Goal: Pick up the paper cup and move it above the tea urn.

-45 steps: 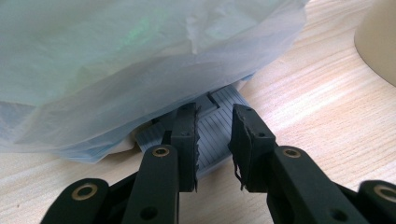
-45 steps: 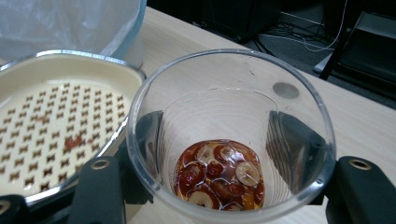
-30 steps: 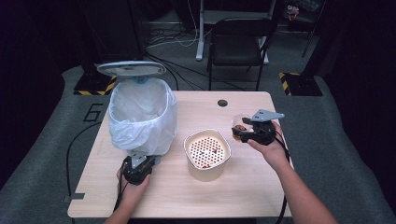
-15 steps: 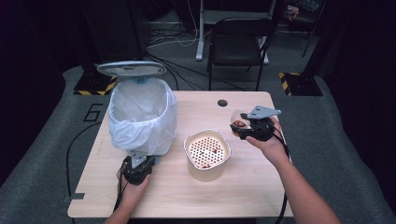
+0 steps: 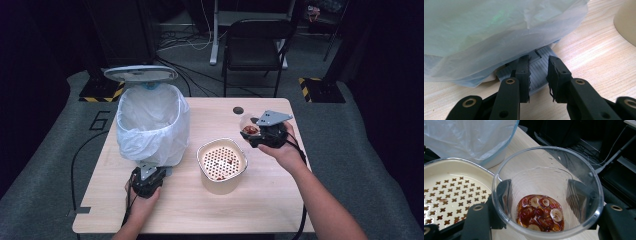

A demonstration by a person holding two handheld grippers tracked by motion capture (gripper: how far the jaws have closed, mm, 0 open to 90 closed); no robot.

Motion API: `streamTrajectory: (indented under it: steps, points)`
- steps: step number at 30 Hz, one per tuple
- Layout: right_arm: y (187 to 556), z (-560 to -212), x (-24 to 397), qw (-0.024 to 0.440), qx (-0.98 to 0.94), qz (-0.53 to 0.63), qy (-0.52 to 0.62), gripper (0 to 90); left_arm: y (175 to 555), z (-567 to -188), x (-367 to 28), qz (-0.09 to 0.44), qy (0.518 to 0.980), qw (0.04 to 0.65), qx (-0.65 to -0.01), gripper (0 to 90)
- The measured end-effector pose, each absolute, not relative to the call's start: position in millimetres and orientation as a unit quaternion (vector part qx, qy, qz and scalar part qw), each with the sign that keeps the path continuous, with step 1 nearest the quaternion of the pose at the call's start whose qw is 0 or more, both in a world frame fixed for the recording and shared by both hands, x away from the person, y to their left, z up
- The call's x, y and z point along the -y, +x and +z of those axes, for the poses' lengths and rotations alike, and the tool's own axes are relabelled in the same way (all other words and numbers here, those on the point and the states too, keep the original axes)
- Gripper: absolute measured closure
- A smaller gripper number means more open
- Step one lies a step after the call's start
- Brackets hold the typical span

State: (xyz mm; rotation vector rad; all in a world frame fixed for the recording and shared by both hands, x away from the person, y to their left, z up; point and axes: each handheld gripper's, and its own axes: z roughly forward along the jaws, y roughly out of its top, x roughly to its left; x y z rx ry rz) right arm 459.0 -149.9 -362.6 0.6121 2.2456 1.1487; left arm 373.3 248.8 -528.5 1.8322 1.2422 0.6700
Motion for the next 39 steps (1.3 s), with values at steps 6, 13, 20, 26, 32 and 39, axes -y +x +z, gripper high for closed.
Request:
streamTrajectory:
  steps: [6, 13, 20, 26, 32, 39]
  points:
    - [459, -357, 140, 0.28, -0.837, 0.422, 0.206, 37.6, 373, -528, -249, 0.264, 0.725, 0.403, -0.492, 71.6]
    - [457, -354, 126, 0.313, -0.846, 0.4, 0.164, 39.0, 373, -528, -249, 0.263, 0.724, 0.404, -0.493, 71.5]
    - [447, -355, 114, 0.364, -0.849, 0.367, 0.113, 39.7, 373, -529, -249, 0.264, 0.724, 0.404, -0.493, 71.6]
    - [439, -357, 104, 0.405, -0.849, 0.334, 0.065, 40.3, 373, -529, -249, 0.264, 0.724, 0.404, -0.493, 71.6]
    - [435, -361, 99, 0.422, -0.85, 0.312, 0.042, 40.8, 373, -528, -249, 0.264, 0.724, 0.404, -0.493, 71.5]
    - [433, -363, 93, 0.434, -0.858, 0.275, 0.006, 42.4, 373, -529, -249, 0.264, 0.724, 0.404, -0.493, 71.6]
